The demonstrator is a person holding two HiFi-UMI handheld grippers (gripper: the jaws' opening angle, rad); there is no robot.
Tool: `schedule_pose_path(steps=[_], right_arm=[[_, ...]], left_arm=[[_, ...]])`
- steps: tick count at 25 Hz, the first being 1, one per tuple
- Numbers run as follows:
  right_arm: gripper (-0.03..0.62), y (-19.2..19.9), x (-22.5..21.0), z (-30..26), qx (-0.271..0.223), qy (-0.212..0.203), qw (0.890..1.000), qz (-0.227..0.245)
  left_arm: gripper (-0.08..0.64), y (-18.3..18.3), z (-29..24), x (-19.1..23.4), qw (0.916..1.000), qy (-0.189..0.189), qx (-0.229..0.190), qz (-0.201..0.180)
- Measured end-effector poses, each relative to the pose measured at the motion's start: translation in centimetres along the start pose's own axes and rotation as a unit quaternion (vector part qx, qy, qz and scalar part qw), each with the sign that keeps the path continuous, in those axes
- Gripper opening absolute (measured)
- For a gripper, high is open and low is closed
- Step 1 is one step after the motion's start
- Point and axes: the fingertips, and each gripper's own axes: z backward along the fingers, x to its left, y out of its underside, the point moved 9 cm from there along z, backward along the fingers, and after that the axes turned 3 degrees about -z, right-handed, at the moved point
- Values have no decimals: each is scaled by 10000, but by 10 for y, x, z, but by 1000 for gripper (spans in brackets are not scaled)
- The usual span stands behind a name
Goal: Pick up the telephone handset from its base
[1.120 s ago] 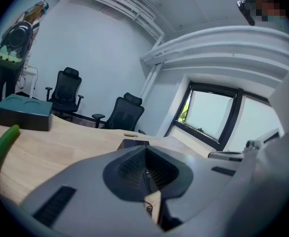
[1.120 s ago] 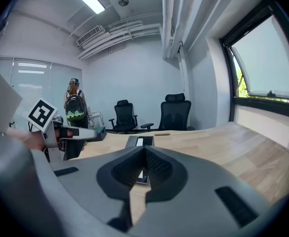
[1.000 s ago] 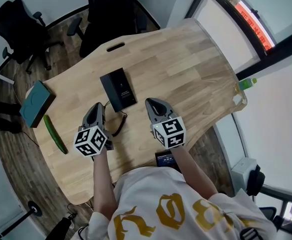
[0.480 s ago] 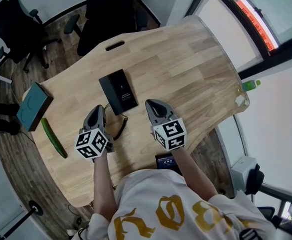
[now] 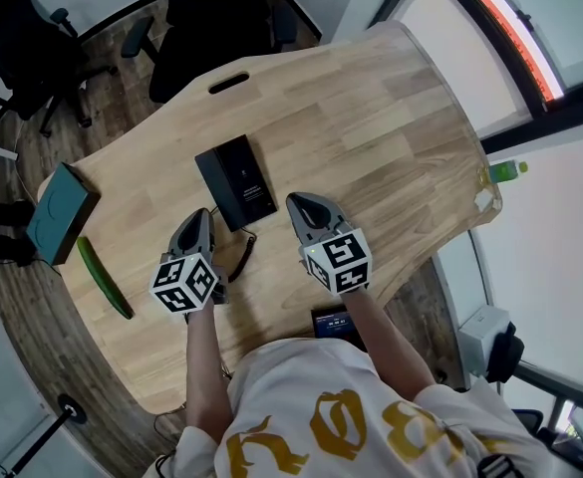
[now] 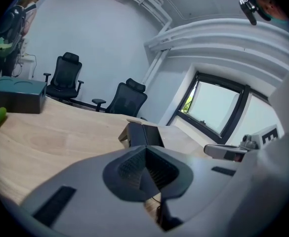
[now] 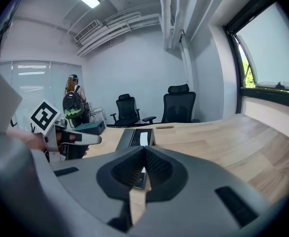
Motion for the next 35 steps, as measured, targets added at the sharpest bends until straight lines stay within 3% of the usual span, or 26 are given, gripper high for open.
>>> schedule_pose_path(steps=[8,18,25,35], right_arm=[[6,5,-7,-19,195,-89,9998,-47],[6,18,-16,-37,437,-121,9988,-176],[6,22,-22,-47,477,-141,9981,-356],[6,33,-21,-57,640,-210,9969,-405]], left_arm=[[8,3,-14,9,9998,34,68,175],[12,12,-32,17,9956,391,151,837],[101,18,-44,22,9930,444,255,1065],[184,21,-66,22,9901,743,439,1107]])
